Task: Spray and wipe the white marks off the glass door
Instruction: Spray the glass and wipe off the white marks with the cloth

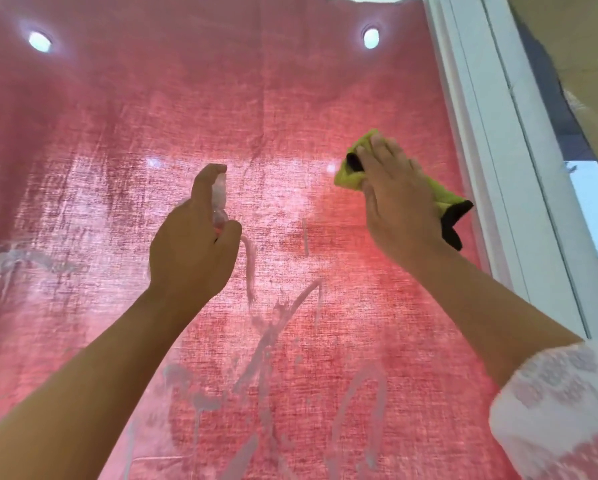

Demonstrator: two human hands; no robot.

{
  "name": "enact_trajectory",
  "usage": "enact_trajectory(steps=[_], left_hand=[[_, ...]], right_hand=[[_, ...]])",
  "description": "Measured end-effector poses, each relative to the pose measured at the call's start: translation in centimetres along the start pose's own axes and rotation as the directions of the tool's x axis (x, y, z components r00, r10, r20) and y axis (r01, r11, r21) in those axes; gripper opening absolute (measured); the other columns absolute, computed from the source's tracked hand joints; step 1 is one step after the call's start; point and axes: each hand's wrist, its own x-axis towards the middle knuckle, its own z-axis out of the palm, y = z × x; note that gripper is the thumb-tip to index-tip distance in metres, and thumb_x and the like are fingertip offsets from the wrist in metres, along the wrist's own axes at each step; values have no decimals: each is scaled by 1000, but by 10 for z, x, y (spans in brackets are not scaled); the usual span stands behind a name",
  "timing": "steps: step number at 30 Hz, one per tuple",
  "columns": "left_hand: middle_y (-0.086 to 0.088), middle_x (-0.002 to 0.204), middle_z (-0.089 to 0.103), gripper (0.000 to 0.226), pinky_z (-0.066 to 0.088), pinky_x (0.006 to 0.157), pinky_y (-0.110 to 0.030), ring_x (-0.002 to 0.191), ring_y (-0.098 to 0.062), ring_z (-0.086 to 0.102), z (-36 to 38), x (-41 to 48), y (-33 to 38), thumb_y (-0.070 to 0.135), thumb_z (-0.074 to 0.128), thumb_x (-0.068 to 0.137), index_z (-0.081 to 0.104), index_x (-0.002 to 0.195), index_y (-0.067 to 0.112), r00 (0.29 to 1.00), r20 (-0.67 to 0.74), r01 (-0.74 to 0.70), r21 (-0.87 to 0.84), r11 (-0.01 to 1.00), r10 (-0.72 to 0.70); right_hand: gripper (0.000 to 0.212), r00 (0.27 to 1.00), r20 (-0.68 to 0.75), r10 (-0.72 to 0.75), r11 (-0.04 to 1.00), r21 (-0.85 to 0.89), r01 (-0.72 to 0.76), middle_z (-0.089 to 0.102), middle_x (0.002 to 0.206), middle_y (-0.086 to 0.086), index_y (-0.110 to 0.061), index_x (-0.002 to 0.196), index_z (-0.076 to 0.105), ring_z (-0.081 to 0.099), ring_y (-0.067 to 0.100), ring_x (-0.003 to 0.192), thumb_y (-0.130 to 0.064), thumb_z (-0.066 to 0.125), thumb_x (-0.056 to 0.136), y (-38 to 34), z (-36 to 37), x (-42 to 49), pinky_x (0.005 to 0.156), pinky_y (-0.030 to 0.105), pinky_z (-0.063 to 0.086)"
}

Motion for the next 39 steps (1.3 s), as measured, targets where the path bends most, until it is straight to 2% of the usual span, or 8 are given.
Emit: enact_trajectory(steps=[4,11,14,20,25,28,35,39], left_hand=[[4,57,45,58,20,47,-23,48,-13,42,1,-1,0,11,49,89,32,142,27,1000,-5,3,15,1000,-3],[5,58,46,58,21,47,-23,48,-12,43,0,-6,5,11,48,89,31,142,28,999,-29,34,-27,999,-35],[10,58,43,58,19,46,-21,47,-5,40,0,-16,15,9,48,89,32,143,26,1000,-19,7,-25,1000,-7],[13,69,48,61,24,49,-23,58,-3,45,7,-29,29,11,51,88,30,142,32,999,29,-31,-69,997,33],[14,68,45,57,24,51,-24,62,-5,44,17,-47,30,19,44,88,30,141,32,995,72,-58,-138,989,69],[8,82,51,56,27,59,-19,75,-8,44,21,-58,28,17,46,91,29,143,32,992,89,-76,-153,985,90],[2,104,57,58,32,73,-5,89,-6,42,24,-63,26,16,48,93,28,146,29,987,87,-124,-116,985,135],[2,103,57,60,31,74,-5,90,-7,43,25,-68,28,12,51,92,29,146,28,990,79,-112,-97,989,120]], right_hand=[[47,1000,15,-26,999,-19,27,17,158,6,-13,148,29,9,23,147,-11,34,101,-16,10,19,119,38,3],[44,921,143,-362,932,65,356,28,154,2,-15,143,42,17,18,146,-17,35,99,2,-1,-50,120,39,12],[45,932,167,-322,946,33,321,25,156,1,-18,145,37,15,17,146,-19,33,100,27,-13,-61,119,41,14],[48,997,56,-46,999,-27,47,18,157,7,-13,147,30,12,25,146,-9,39,100,26,-12,-33,119,40,5],[47,958,127,-256,966,-2,258,20,157,5,-14,146,34,13,22,147,-12,36,99,27,-12,-88,120,44,12],[49,930,159,-333,942,14,335,24,156,5,-13,146,35,17,21,146,-13,36,97,43,-20,-117,118,45,18],[48,999,29,-15,1000,11,15,20,157,8,-10,146,33,12,25,146,-5,40,99,35,-13,-79,119,44,8],[50,990,74,-118,993,15,117,21,157,7,-11,145,35,13,24,146,-3,44,97,27,-10,-92,119,44,9]])
